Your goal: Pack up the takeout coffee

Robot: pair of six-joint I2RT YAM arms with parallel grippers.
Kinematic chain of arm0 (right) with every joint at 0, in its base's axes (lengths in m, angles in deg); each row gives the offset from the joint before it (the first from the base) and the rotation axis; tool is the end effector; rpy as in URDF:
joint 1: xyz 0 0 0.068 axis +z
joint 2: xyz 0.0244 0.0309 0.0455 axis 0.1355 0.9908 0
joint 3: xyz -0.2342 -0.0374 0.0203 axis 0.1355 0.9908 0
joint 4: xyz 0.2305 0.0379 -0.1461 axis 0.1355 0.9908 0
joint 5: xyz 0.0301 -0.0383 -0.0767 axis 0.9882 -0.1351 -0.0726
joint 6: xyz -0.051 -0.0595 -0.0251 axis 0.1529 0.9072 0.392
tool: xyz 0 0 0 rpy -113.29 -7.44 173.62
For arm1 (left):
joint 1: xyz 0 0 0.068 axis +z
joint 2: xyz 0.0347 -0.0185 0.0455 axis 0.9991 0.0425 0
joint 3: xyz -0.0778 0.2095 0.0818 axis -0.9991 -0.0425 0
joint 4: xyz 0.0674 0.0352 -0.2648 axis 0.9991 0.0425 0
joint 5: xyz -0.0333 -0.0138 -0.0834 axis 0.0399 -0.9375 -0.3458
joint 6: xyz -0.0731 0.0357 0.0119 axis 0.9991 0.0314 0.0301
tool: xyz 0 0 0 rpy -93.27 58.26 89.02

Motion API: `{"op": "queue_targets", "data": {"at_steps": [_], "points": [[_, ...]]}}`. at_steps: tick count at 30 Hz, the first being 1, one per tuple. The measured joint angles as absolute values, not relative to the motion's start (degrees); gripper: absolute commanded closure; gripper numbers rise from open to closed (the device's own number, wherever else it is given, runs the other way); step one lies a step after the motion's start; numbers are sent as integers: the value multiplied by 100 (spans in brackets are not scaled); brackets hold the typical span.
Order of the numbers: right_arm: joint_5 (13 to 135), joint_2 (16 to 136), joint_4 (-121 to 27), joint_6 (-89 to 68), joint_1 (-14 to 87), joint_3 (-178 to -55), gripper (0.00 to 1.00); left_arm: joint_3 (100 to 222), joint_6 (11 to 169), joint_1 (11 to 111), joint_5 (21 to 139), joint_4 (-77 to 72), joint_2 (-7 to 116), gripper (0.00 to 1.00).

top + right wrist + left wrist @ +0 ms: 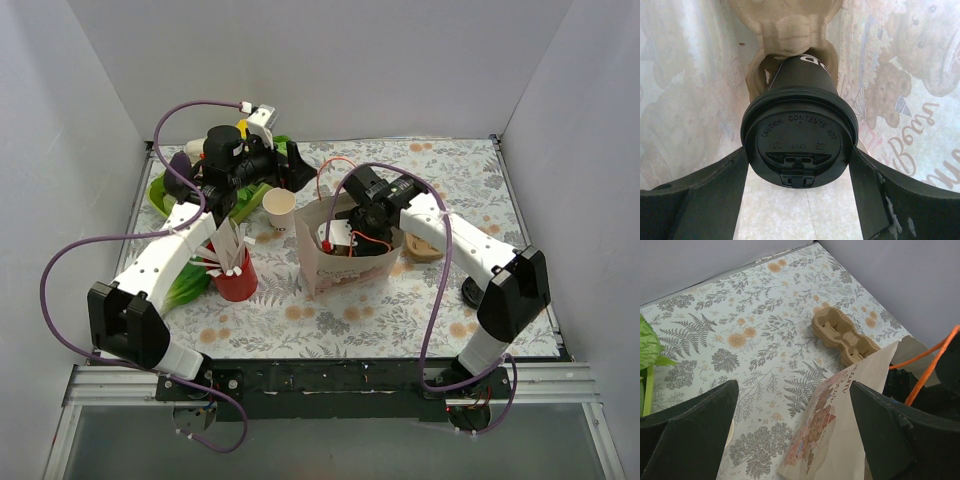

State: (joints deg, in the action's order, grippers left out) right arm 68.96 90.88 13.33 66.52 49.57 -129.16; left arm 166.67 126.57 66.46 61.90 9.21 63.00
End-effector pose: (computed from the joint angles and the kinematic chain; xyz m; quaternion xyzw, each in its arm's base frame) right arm 0.2675 0.2426 0.2277 -0.8165 0.5481 -0.0266 0.1792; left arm 0.3563 -0.1715 0.3337 -0.0475 0.7871 -0.4826 0.3812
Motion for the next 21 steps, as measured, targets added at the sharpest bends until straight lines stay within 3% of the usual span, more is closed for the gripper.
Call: {"op": "queue_targets", "data": {"at_steps": [5, 8, 21], "points": [[6916, 8902, 1363, 6565, 4957, -12778, 46, 16667, 12653, 6646, 6149, 918, 6241, 5], [6918, 8753, 1361, 6510, 4957, -12677, 19, 16667, 12635, 6646, 6037, 923, 6215, 4], [7049, 8303, 1342, 6018, 4957, -12522, 4, 16606, 12425, 6639, 5710, 1115, 5815, 4]]}}
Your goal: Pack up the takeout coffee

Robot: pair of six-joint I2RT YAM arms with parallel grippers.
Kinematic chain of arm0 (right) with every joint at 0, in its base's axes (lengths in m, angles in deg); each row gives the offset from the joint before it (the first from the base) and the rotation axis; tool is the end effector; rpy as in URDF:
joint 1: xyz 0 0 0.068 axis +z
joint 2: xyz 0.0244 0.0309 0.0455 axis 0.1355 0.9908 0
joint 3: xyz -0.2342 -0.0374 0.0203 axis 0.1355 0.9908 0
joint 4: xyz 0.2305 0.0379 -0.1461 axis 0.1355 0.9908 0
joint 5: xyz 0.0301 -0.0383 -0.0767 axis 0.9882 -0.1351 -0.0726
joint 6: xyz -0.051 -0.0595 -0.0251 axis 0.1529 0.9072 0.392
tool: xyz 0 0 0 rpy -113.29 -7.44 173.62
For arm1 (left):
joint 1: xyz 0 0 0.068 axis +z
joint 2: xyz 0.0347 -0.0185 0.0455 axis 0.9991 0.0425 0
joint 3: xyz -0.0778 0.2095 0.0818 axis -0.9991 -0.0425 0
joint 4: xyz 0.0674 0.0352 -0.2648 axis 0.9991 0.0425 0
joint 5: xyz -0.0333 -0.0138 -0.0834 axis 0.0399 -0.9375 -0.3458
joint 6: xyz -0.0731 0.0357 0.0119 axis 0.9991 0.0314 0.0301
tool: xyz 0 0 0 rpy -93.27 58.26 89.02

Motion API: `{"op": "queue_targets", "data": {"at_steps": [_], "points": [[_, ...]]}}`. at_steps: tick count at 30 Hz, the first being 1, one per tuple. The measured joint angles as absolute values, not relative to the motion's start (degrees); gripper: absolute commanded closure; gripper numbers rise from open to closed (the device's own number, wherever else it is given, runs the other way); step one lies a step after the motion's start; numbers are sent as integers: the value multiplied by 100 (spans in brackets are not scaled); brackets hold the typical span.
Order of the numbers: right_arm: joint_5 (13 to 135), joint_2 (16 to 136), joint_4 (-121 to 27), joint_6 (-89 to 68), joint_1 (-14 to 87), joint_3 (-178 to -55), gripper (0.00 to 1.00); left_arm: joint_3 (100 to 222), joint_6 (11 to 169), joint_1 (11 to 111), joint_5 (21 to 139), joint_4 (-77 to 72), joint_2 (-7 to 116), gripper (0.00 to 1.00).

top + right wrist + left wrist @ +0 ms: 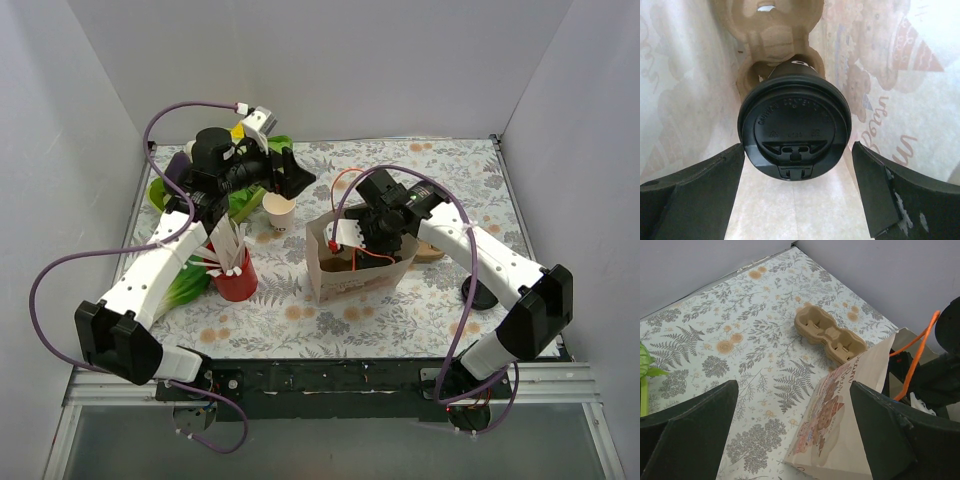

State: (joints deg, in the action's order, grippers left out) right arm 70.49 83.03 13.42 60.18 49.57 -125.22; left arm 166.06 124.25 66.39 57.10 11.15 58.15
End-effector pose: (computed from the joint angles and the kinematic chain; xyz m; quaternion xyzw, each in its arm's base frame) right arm 0.2480 0.2277 0.2507 -0.7816 0.5855 -0.0102 0.2149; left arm 0.3323 -0.1683 0.3564 0.0013 0.7744 -0.5043 0.3821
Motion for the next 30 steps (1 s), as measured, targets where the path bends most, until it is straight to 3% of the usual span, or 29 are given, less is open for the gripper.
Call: {"op": "queue_targets", "data": {"at_steps": [24, 30], "points": [[7288, 8119, 1361, 5328, 4959, -12935, 4, 16457, 12144, 6563, 5543, 1351, 5693, 4], [7351, 7606, 1040, 5026, 4957, -12680, 2, 16306, 11993, 6530, 5307, 1471, 5623, 5]]}}
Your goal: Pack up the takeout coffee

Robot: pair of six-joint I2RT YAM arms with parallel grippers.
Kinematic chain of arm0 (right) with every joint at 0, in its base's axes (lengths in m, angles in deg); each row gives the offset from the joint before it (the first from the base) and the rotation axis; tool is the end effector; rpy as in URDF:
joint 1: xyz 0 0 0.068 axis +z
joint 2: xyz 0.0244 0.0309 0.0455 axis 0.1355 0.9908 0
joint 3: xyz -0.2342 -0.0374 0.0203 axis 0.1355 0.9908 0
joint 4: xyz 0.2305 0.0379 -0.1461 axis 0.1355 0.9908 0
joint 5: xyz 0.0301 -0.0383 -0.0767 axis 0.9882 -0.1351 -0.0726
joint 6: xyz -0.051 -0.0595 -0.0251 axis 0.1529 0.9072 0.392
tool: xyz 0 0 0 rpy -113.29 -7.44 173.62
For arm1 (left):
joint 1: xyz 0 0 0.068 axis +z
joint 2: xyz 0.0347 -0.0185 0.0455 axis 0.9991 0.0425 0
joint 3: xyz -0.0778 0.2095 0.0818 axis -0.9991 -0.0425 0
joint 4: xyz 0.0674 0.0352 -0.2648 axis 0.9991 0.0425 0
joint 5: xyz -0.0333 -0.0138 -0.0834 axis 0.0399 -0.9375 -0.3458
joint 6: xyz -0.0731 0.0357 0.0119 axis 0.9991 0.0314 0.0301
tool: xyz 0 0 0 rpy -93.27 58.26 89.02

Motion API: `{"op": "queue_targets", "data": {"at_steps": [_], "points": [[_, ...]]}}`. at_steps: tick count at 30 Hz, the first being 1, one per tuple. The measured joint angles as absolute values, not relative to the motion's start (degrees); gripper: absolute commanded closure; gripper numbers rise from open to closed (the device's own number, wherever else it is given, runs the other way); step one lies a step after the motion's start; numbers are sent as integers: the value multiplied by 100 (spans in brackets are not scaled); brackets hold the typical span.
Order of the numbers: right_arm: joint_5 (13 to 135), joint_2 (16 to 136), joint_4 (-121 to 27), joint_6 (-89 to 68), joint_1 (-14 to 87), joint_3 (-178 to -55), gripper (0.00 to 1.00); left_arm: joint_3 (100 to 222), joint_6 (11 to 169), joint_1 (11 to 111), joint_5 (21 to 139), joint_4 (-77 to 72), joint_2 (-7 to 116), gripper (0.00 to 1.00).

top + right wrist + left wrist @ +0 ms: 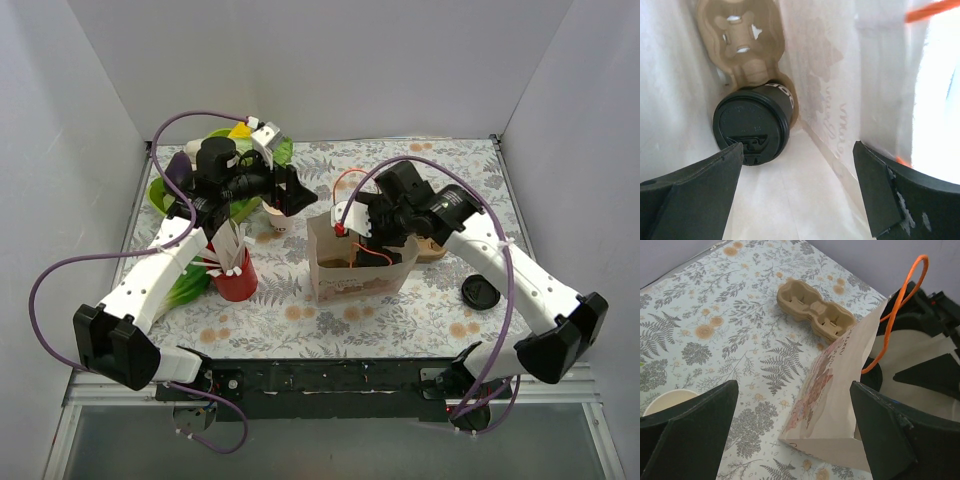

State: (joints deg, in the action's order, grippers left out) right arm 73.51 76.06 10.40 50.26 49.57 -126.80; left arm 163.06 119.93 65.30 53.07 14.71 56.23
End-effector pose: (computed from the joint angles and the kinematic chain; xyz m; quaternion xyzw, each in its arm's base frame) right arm 0.2368 0.2228 0.3019 -0.7152 0.6241 0.0224 0.3140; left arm 0.3162 -0.1739 0.3402 0.0463 0.7906 -0.5025 0.3469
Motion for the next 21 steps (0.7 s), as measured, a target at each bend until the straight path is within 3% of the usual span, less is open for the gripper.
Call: {"op": "queue_targets", "data": {"at_steps": [6, 21], "points": [[7355, 7081, 509, 4672, 4957, -12616, 2, 16171, 11803, 6530, 4899, 1526, 5610, 5], [7307, 7199, 456, 4333, 4957, -13230, 2, 16147, 11634, 6530, 4702, 1557, 5608, 5]]}}
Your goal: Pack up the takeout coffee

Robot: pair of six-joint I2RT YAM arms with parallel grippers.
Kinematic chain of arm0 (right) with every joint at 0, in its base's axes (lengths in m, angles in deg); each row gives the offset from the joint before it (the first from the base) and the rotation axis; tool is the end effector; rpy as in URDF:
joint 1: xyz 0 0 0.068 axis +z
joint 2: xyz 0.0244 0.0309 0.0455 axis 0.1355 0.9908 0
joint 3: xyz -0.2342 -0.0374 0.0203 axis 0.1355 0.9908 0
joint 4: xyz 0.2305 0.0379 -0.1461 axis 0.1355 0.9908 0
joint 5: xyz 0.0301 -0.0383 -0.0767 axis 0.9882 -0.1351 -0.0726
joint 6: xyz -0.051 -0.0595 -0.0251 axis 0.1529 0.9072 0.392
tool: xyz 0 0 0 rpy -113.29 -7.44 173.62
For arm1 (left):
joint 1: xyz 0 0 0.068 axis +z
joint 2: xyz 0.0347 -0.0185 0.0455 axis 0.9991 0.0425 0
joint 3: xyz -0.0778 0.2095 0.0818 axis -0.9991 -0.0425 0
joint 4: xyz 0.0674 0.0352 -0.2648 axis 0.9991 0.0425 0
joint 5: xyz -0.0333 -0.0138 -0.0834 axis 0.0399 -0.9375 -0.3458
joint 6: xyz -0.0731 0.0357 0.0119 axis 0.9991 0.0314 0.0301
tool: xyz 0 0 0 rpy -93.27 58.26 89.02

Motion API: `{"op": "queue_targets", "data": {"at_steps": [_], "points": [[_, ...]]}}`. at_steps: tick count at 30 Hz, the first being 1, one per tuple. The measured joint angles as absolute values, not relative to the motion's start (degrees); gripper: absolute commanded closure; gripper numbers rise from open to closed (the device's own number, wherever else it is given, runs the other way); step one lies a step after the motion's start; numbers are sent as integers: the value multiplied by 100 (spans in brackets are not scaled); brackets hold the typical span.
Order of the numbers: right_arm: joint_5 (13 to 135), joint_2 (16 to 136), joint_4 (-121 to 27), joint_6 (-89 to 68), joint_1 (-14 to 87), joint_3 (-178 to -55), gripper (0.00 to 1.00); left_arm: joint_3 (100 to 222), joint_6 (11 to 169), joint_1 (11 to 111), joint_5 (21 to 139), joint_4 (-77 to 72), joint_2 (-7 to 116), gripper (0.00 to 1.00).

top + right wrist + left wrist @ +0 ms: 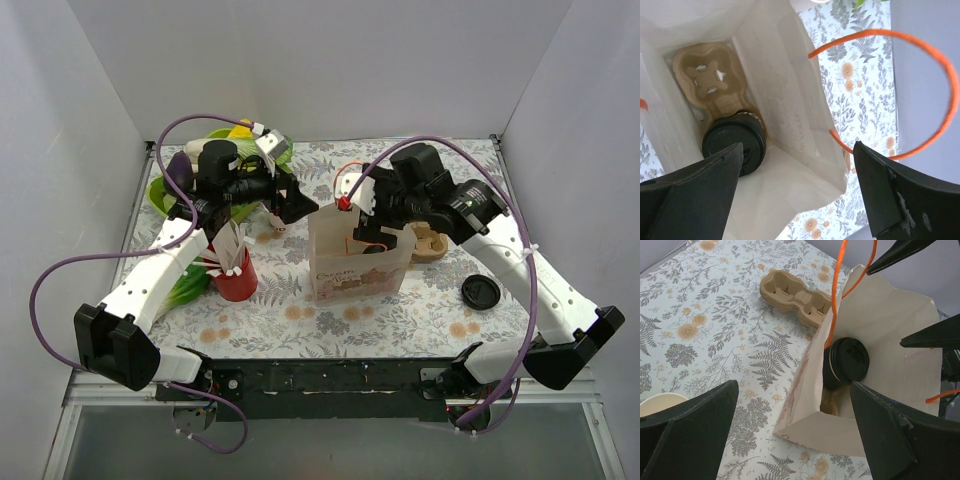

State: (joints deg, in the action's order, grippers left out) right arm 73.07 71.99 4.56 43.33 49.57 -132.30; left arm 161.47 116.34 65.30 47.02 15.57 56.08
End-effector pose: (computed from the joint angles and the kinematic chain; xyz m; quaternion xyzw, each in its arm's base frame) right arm 0.2337 0.2192 0.3670 -0.6452 0.6266 0.0294 0.4362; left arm 0.3087 -0.1773 0.3301 0.0947 0.7889 -0.5172 0.3182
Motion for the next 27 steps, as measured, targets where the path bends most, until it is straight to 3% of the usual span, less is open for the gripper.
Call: {"op": "queue_targets", "data": {"at_steps": [21, 27], "points": [[7069, 7262, 415, 3972, 4959, -14116, 2, 16835, 11665, 6530, 4818, 1624, 5618, 5], [7032, 7381, 389, 3721, 4959, -14861, 2, 17148, 11599, 6530, 4955, 1727, 5660, 5]]}}
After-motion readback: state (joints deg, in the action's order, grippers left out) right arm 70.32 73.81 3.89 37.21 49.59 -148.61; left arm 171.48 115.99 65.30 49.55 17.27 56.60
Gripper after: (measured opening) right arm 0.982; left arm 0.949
